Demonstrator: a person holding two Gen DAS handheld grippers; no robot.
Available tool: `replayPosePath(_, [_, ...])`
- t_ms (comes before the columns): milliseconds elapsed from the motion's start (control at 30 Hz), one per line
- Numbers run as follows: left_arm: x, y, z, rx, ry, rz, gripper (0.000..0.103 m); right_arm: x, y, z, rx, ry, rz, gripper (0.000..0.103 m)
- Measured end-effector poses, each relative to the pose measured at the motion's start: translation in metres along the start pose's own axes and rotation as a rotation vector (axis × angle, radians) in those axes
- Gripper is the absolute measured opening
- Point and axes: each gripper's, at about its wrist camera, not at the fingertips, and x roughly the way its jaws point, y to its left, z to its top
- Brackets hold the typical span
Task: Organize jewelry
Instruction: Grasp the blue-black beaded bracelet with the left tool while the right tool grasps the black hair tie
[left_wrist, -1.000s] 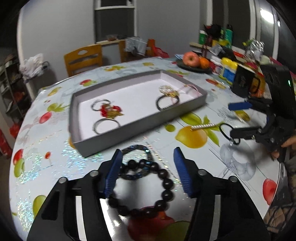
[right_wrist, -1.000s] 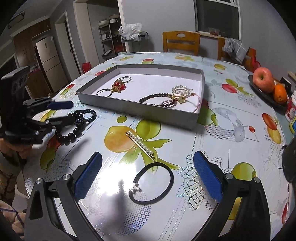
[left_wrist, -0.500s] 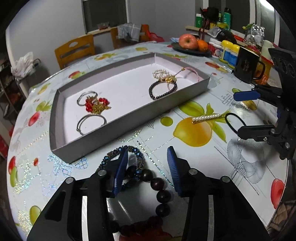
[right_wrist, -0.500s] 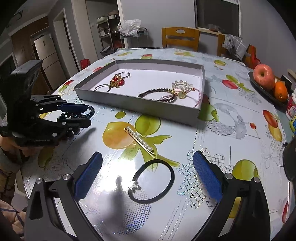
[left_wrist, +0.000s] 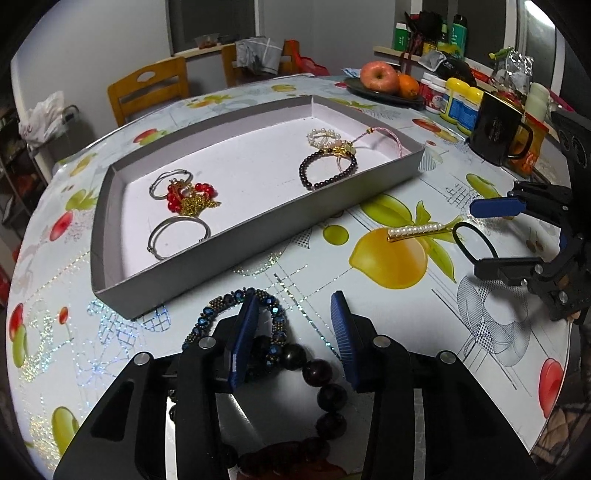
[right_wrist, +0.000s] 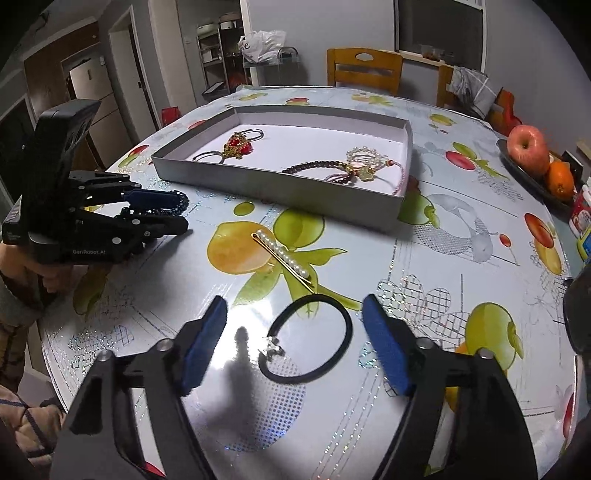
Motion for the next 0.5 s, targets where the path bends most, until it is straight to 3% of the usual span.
replayPosePath(200, [0.0, 0.001, 0.0, -0.001, 0.0, -0.003, 0.043, -0.004, -0.015, -0.006, 0.029, 0.015, -0.052, 0.061])
replayPosePath(300, [0.0, 0.001, 0.0, -0.002, 0.0, -0.003, 0.043, -0.001, -0.017, -0.008, 0.028, 0.037, -0.066, 0.052])
replayPosePath(467, [0.0, 0.001, 0.0, -0.003, 0.0, -0.004, 0.043, 0.002, -0.011, -0.007, -0.013, 0.037, -0.052, 0.03])
replayPosePath(500, [0.0, 0.001, 0.0, -0.003, 0.0, -0.005, 0.043, 0.002, -0.009, -0.006, -0.026, 0.036, -0.04, 0.022])
